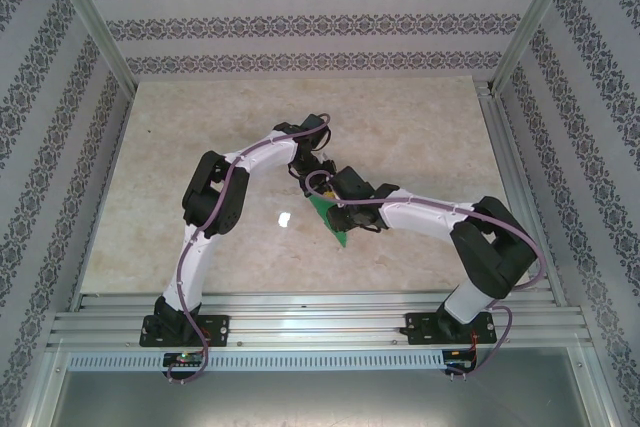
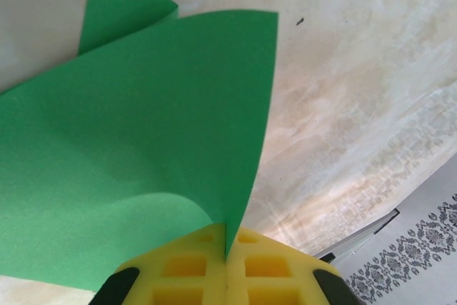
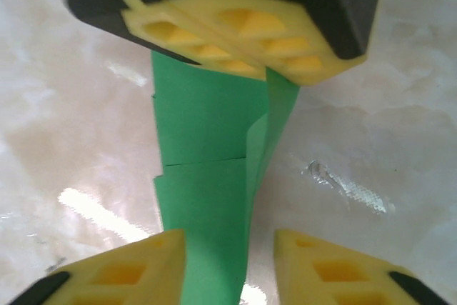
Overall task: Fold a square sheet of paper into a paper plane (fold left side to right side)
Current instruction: Fold the wing for the fifth time at the center of the table.
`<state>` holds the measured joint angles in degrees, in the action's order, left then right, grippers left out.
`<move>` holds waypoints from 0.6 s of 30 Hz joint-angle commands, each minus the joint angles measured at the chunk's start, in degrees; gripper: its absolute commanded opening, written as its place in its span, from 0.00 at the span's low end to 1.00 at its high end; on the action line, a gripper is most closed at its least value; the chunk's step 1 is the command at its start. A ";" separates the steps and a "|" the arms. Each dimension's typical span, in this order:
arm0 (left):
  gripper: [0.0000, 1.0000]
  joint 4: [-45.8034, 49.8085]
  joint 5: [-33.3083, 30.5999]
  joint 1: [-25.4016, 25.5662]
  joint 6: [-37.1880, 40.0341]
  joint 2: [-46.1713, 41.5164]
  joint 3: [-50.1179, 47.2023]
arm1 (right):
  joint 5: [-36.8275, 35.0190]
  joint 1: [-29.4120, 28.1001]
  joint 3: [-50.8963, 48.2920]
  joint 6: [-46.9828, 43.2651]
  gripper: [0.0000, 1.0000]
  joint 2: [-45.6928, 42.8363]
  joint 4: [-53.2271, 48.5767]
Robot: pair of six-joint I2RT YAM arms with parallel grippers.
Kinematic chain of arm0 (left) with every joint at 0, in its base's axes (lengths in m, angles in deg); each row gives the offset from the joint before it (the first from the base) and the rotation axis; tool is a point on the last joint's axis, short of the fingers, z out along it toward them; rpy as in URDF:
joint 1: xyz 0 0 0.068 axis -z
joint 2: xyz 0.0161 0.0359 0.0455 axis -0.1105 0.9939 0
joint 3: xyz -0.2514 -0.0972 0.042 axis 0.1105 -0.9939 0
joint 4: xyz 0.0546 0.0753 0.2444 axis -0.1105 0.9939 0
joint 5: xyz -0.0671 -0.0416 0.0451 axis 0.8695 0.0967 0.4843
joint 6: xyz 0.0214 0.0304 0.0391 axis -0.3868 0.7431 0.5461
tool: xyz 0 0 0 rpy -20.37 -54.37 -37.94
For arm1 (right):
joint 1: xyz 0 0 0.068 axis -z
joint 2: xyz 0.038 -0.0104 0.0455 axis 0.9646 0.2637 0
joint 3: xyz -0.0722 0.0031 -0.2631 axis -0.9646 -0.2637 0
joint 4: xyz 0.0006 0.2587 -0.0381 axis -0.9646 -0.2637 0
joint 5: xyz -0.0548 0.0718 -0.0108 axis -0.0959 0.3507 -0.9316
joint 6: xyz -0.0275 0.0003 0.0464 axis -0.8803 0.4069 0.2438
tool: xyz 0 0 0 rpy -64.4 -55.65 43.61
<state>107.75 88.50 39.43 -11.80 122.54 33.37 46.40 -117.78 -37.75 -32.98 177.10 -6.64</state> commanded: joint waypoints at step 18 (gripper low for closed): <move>0.00 -13.66 4.71 -0.95 10.91 -8.60 -13.78 | 33.61 16.56 -21.33 23.53 0.26 -10.97 33.79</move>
<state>98.24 90.47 38.99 -3.51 115.29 19.69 75.97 -101.30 -58.17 -14.95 164.62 18.59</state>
